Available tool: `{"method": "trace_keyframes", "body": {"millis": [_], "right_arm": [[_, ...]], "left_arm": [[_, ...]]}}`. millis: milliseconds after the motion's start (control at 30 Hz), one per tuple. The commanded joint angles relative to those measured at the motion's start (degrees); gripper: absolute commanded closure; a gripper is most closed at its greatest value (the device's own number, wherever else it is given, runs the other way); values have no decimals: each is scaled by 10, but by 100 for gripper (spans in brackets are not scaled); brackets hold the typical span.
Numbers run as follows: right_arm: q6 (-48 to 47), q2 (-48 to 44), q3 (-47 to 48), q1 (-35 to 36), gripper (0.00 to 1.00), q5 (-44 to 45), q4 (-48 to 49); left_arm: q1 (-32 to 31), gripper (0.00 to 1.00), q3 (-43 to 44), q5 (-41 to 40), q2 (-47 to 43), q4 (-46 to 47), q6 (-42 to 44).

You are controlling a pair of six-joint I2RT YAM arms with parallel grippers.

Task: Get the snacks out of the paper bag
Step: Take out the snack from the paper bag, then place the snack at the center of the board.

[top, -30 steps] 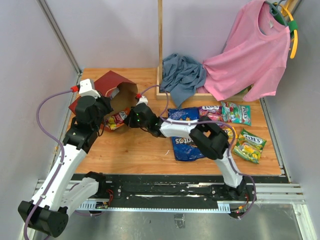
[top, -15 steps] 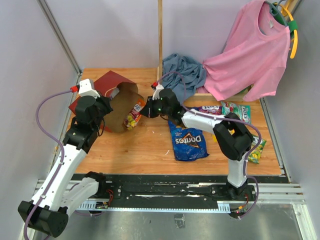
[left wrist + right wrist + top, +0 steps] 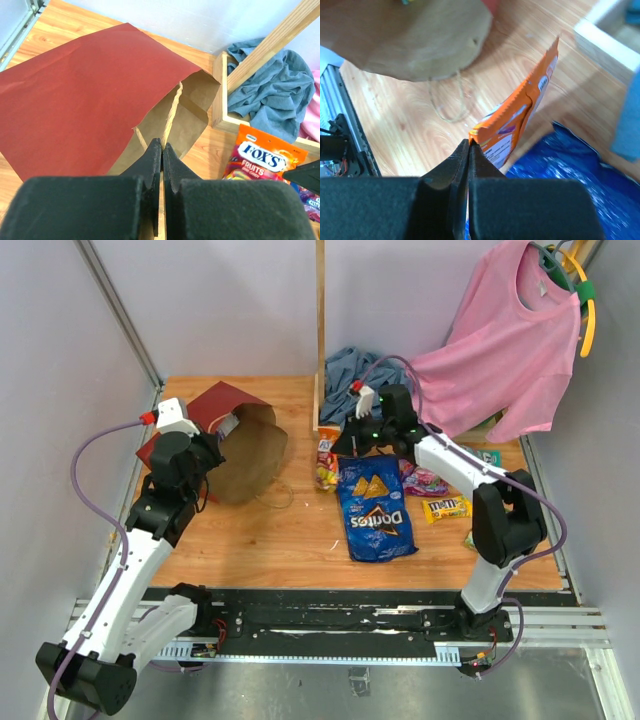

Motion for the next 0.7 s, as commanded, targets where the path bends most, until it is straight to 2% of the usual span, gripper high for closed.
{"method": "trace_keyframes", "body": {"millis": [0,467,667], "right_arm": [[-38,-6,-14,-24,99,-37,-47],[-9,23,25,-3,99,-53,-38],[-2,51,63,11,99,-31,-43]], "left_arm": [[6,99,-1,-16,-14,14,5],[7,99,-2,-23,-15,13,9],[6,99,-1,-20,-15,14,8]]}}
